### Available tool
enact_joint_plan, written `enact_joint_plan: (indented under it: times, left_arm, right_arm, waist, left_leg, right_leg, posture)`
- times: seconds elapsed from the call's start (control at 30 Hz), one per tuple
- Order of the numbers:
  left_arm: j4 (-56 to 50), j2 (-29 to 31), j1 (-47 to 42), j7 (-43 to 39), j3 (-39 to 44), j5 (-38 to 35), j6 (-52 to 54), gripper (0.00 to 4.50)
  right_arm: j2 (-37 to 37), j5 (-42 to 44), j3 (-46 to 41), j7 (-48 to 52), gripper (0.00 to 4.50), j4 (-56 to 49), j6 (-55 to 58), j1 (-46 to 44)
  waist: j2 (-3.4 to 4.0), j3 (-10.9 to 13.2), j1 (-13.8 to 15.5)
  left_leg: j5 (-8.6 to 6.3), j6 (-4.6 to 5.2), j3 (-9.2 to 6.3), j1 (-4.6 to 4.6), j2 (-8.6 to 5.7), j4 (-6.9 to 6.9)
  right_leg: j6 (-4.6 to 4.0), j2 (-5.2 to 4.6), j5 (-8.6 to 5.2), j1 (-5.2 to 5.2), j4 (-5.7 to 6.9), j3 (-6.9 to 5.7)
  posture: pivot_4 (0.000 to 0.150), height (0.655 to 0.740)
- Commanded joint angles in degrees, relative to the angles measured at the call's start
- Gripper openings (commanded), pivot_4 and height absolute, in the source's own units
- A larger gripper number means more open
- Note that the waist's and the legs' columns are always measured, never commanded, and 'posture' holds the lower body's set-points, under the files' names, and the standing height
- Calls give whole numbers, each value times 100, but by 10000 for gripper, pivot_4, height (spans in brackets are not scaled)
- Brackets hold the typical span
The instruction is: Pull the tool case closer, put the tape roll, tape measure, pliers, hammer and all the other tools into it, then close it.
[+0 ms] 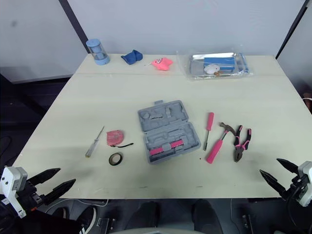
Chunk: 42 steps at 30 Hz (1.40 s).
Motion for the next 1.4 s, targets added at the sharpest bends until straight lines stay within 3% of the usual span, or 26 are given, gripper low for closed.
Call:
enact_joint_plan:
  times: [0.03, 0.33, 0.73, 0.83, 0.97, 1.0, 1.07, 1.17, 1.33, 1.4]
  left_arm:
    - [-256, -17, -57, 117, 106, -30, 78, 45000]
    - [-575, -41, -386, 302, -6, -60, 419, 45000]
    - [-540, 145, -1239, 214, -357, 33, 620, 45000]
    - [-551, 238, -1481, 67, -568, 3, 730, 45000]
    - [-218, 433, -2436, -131, -1136, 9, 973, 45000]
    - [-155, 443, -2595, -157, -1238, 53, 977, 40006]
    - [43, 466, -2958, -221, -1455, 138, 1008, 34221]
    - [395, 466, -3472, -371, -1809, 285, 971, 21381]
    - [991, 411, -4050, -596, -2217, 531, 810, 709]
    - [1229, 395, -4213, -682, -2324, 616, 697, 0]
  right_arm:
    - [-1, -19, -135, 50, 44298, 55, -136, -61]
    - [-2, -130, -67, 134, 44298, 156, -208, -319]
    - [-56, -284, 605, -449, 44298, -852, 696, -1114]
    - [-85, -249, 974, -660, 44298, -1071, 1237, -1758]
    - [-144, -691, 2047, -579, 44298, -869, 1882, -3341]
    - [-126, -775, 2220, -550, 45000, -761, 1968, -3610]
    - [-90, -913, 2601, -423, 45000, -492, 2132, -4178]
    - [215, -1227, 3123, -442, 37578, 228, 2297, -5106]
    - [642, -1838, 3779, -359, 15743, 1369, 2145, -6071]
    - [771, -2026, 3918, -364, 5108, 1757, 2043, -6305]
  waist:
    - [0, 0, 0]
    - [1, 2, -1]
    - [2, 2, 0]
    - [3, 4, -10]
    - [13, 11, -7]
    - [26, 28, -16]
    - [25, 27, -14]
    - [25, 27, -12]
    - [24, 27, -33]
    - [24, 27, -33]
  left_leg:
    - [0, 0, 0, 0, 0, 0]
    - [0, 0, -1, 0, 0, 1]
    - [1, 0, -1, 3, 0, 1]
    - [1, 0, -1, 3, 0, 1]
    - [1, 0, -4, 1, 0, 1]
    - [1, 0, -2, 3, 0, 6]
    - [6, -2, -10, 6, 0, 13]
    - [4, -3, -13, -11, 0, 12]
    - [21, -30, -18, -114, -1, 22]
    - [21, -30, -19, -117, -1, 22]
  right_leg:
    - [0, 0, 0, 0, 0, 0]
    - [19, 0, 13, 1, 2, -1]
    - [19, 1, 15, 1, 7, 0]
    - [19, 1, 15, 1, 7, 0]
    - [19, 1, 15, 0, 8, -2]
    - [19, 1, 17, 0, 12, -2]
    - [19, 7, 31, 0, 18, -5]
    - [19, 5, 30, -8, 10, -11]
    - [17, 5, 33, -121, 29, -18]
    - [17, 4, 33, -124, 28, -21]
  posture:
    - [1500, 7400]
    - [1500, 7400]
    - [1500, 7400]
    - [1500, 7400]
    - [1500, 7400]
    - [1500, 7400]
    - [1500, 7400]
    - [1500, 7400]
    - [1500, 7400]
    - [1500, 7400]
